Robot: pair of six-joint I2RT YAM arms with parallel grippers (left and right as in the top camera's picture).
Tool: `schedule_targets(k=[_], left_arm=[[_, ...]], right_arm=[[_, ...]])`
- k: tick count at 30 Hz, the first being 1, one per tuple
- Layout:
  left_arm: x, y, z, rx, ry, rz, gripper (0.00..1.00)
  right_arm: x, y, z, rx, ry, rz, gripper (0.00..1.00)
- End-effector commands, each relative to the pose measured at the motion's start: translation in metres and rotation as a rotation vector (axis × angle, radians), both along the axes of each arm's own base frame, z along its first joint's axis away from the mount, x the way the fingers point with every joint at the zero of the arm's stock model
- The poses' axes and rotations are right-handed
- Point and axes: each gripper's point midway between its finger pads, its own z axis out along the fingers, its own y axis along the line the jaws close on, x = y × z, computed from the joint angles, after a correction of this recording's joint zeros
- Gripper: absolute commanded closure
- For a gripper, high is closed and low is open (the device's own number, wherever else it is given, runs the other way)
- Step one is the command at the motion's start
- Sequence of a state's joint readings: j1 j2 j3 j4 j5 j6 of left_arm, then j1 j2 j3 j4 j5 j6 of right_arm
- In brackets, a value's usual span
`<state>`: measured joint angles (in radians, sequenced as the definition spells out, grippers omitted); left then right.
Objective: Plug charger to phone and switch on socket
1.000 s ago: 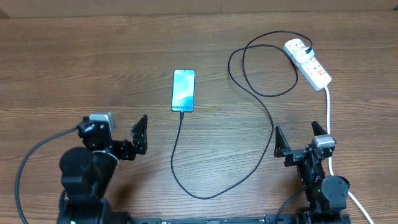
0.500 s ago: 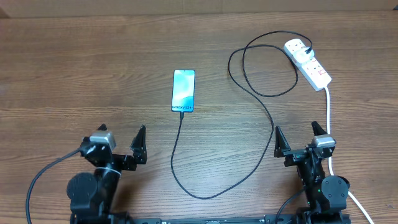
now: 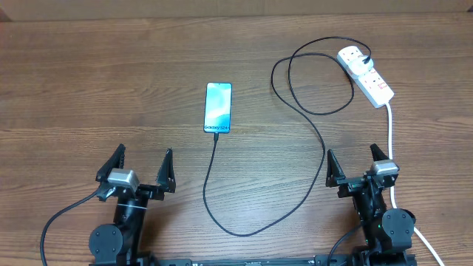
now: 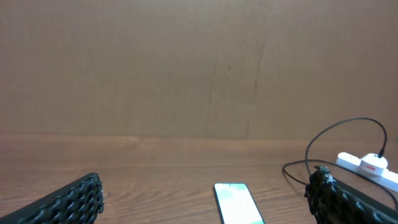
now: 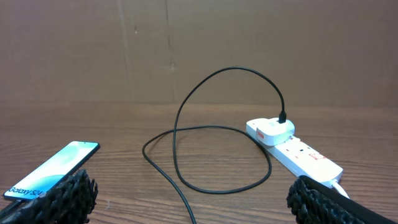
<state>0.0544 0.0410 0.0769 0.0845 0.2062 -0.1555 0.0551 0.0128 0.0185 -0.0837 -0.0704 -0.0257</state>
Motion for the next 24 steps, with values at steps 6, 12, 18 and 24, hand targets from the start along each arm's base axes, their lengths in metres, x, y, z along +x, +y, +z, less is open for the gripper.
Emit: schedule_targets(k=[6, 12, 18, 24], left_arm=[[0.004, 0.017, -0.022, -0.079, 0.023, 0.090, 0.00], [0.006, 0.027, -0.046, -0.065, 0.115, 0.151, 0.00], [0.005, 0.026, -0.065, -0.009, 0.192, 0.151, 0.00], [0.005, 0.022, -0.066, 0.087, 0.186, 0.138, 0.00]], right_arm=[[0.000, -0.001, -0.002, -0.002, -0.004, -0.010, 0.00], [0.000, -0.001, -0.002, -0.002, -0.004, -0.009, 0.00], [0.000, -0.001, -0.002, -0.002, -0.004, -0.010, 0.00], [0.000, -0.001, -0.002, -0.002, -0.004, -0.010, 0.00]])
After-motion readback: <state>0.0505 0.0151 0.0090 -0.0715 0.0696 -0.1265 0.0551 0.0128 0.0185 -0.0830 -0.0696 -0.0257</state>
